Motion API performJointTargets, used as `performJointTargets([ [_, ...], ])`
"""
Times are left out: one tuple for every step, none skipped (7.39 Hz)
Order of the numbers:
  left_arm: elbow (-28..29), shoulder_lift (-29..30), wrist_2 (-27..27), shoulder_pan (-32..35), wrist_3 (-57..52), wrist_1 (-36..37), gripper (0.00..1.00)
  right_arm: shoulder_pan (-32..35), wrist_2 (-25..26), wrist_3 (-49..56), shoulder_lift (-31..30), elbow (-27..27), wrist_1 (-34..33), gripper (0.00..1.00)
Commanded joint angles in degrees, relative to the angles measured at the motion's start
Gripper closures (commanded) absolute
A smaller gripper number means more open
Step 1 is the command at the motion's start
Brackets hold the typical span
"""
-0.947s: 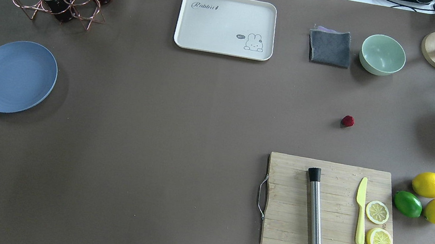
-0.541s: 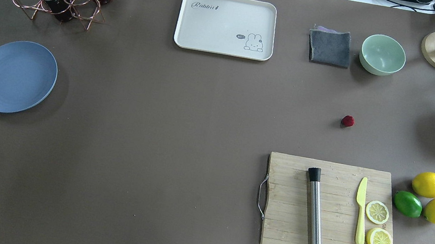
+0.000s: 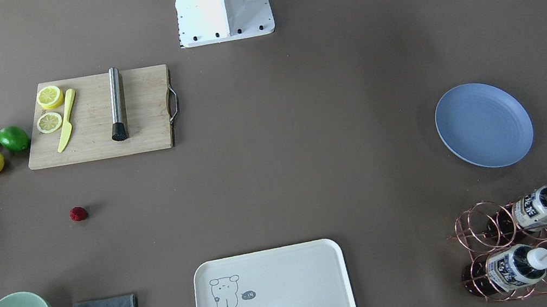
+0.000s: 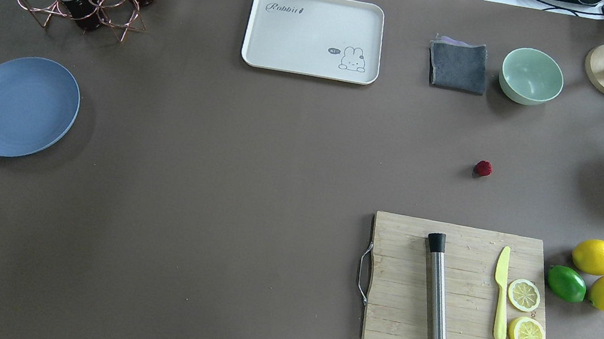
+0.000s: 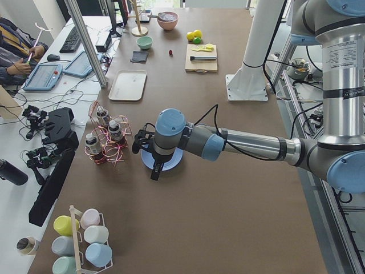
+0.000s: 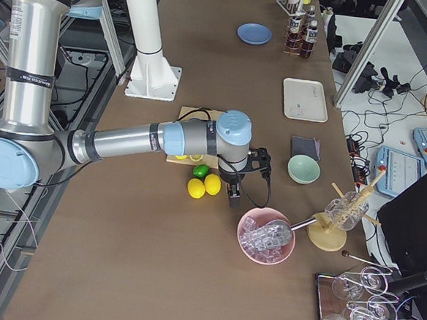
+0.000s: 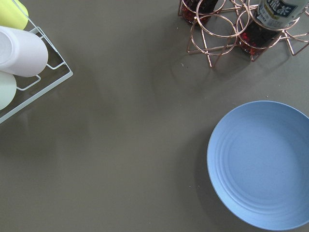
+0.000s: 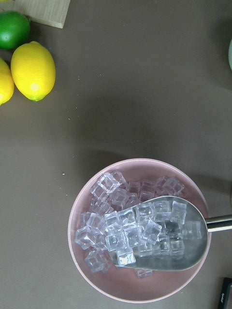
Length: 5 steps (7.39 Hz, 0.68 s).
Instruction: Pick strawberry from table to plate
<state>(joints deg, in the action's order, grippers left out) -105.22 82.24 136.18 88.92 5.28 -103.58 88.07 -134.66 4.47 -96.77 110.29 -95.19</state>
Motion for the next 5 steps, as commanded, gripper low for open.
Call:
performJointTargets([
  [-0.25,-1.03,-0.03,0.47,-0.18,0.48,0.03,-0.01,0.10,-0.07,0.79,-1.65,0.00,0.00],
  [-0.16,-0.59,0.05,0.21,-0.61,2.84,0.03,-0.01,0.10,0.01,0.88,-2.44,0.00,0.00],
  [-0.59,-0.07,0.06,0.46,-0.70,4.34,0.03,-0.01,0.02,-0.25,1.66,-3.15,-0.09,0.00],
  [-0.60,-0.23,0.14,0.38,-0.70,4.35,0.03,-0.01,0.02,-0.25,2.11,-4.55,-0.09,0.00],
  [-0.86,-0.58,0.23,0.47,-0.70,4.35,0.03,-0.01,-0.16,-0.16,2.81,-6.04,0.00,0.00],
])
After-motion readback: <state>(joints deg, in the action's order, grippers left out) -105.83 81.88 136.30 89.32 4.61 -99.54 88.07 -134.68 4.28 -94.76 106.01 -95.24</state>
